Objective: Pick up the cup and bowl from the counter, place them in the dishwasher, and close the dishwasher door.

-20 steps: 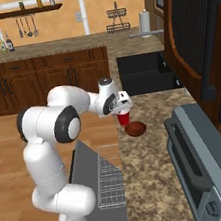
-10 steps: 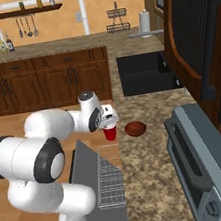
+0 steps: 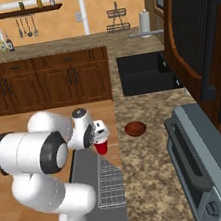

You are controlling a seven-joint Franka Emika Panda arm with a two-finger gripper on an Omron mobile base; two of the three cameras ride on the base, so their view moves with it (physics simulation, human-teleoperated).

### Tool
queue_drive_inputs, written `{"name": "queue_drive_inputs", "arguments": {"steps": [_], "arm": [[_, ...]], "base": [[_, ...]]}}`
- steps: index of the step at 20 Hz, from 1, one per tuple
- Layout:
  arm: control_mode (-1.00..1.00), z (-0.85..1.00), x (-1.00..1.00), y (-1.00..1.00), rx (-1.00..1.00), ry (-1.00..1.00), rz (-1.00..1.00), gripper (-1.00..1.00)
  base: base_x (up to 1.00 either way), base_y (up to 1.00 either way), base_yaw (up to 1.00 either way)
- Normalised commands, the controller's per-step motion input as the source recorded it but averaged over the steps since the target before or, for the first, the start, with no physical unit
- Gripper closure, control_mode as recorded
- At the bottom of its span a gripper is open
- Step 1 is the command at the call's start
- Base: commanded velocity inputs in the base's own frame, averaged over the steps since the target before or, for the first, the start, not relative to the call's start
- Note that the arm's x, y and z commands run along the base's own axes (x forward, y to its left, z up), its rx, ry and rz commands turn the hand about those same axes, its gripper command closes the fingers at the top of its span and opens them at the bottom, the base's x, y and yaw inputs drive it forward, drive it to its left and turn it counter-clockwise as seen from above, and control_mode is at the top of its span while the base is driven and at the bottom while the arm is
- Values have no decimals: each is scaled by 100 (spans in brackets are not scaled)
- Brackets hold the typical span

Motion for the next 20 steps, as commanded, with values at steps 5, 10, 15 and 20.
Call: {"name": "queue_drive_inputs", "arguments": {"steps": [5,10,15,20], "arm": [[-100,-77,43,24,-1,4,21,100],[-100,-66,49,7,-6,1,18,100],[-100,-47,50,-2,-2,0,15,100],[-100,-37,41,-19,0,1,15,100]], "base": [[0,0,0],[0,0,0],[0,0,0],[0,0,0]]}}
